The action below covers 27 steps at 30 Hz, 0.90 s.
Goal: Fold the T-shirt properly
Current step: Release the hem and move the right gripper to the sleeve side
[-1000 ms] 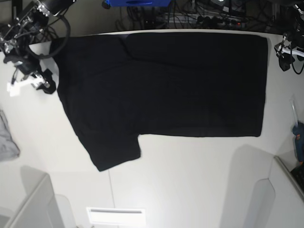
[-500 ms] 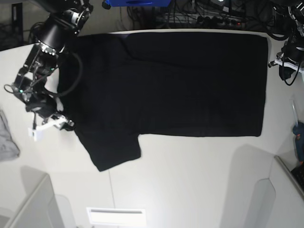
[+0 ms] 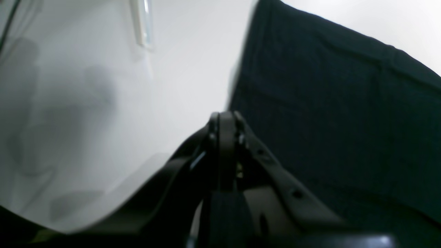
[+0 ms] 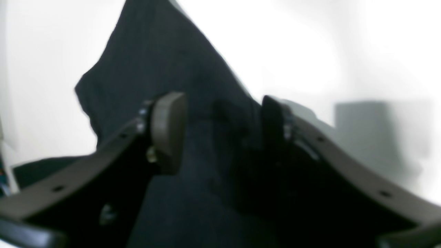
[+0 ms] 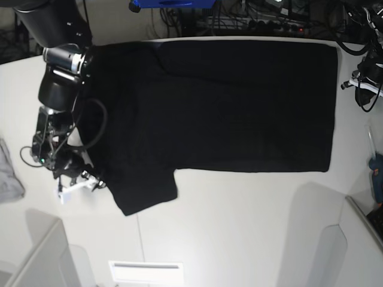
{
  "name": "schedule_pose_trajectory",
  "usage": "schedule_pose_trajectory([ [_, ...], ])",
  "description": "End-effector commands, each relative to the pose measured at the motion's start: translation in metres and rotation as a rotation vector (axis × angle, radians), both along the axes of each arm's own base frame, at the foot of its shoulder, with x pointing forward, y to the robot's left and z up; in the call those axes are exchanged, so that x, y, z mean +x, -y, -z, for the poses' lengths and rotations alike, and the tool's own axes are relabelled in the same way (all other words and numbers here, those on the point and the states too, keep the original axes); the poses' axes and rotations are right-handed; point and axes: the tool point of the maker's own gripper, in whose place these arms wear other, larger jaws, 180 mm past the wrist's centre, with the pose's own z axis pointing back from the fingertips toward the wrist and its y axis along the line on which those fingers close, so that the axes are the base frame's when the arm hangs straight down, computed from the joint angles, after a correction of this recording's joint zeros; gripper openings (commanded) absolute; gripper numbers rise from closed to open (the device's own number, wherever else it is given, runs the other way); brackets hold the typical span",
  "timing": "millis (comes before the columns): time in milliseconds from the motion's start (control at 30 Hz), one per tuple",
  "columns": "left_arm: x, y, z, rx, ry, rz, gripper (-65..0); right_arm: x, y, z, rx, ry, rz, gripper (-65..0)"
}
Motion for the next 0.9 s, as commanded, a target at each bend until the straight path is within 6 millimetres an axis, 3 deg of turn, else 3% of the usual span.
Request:
schedule_pose_trajectory([
  [0, 0.006, -0.003, -0.011, 0.022, 0.036, 0.009, -65.0, 0.025, 0.007, -0.027, -0.023, 0.081, -0.003, -28.4],
  [167, 0.003, -0.007, -0.009, 0.017, 0.029, -0.004, -65.0, 0.046, -0.001, -0.023, -0.078, 0.1, -0.04, -27.2],
  [233, 0.003, -0.007, -0.009, 0.016, 0.029, -0.005, -65.0, 0.051, 0.009, -0.021, -0.11, 0.107, -0.031, -27.2],
  [367, 0.004, -0.007, -0.009, 0.016, 0.031, -0.005, -65.0, 0.057, 0.008, -0.012, -0.153, 0.098, -0.05, -27.2],
  [467, 0.004, -0.007, -0.009, 0.016, 0.031, -0.005, -65.0, 0.054, 0.003, 0.0, -0.178, 0.096, -0.085, -27.3],
  [867, 0.004, -0.008, -0.009, 0.015, 0.031, -0.008, -65.0, 0.043, -0.021, 0.013, -0.201, 0.067, -0.212, -27.5],
])
